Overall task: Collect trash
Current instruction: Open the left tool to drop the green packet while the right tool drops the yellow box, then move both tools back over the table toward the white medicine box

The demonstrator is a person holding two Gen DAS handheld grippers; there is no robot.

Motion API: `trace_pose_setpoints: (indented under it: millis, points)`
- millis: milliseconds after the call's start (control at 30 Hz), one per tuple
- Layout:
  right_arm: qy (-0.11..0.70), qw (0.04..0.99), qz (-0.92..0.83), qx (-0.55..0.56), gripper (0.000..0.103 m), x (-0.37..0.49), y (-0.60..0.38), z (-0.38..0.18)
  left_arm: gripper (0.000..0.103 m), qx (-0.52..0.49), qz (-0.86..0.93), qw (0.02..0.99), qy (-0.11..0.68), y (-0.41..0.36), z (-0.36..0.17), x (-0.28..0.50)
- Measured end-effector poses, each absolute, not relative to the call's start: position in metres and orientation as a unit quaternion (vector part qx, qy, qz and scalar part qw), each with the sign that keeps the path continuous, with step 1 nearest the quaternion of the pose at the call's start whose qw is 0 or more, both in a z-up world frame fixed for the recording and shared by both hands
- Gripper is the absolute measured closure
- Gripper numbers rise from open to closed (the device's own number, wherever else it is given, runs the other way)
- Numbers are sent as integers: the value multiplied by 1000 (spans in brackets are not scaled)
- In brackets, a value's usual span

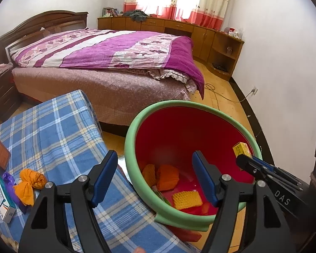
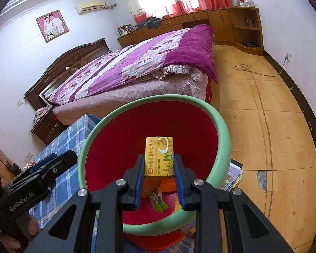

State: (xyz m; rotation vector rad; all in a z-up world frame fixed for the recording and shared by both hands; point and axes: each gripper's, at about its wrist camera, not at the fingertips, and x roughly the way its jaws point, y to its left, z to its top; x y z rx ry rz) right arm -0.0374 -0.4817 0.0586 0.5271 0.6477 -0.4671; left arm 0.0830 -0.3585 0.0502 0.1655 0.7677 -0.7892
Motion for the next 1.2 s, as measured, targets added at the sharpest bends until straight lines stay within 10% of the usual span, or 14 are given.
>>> trace_pose_setpoints:
  millis: [1200]
  points:
    - [312,896,-182,258,28,-26,-422,79,30,-2,-263,887,381,-212,65,86]
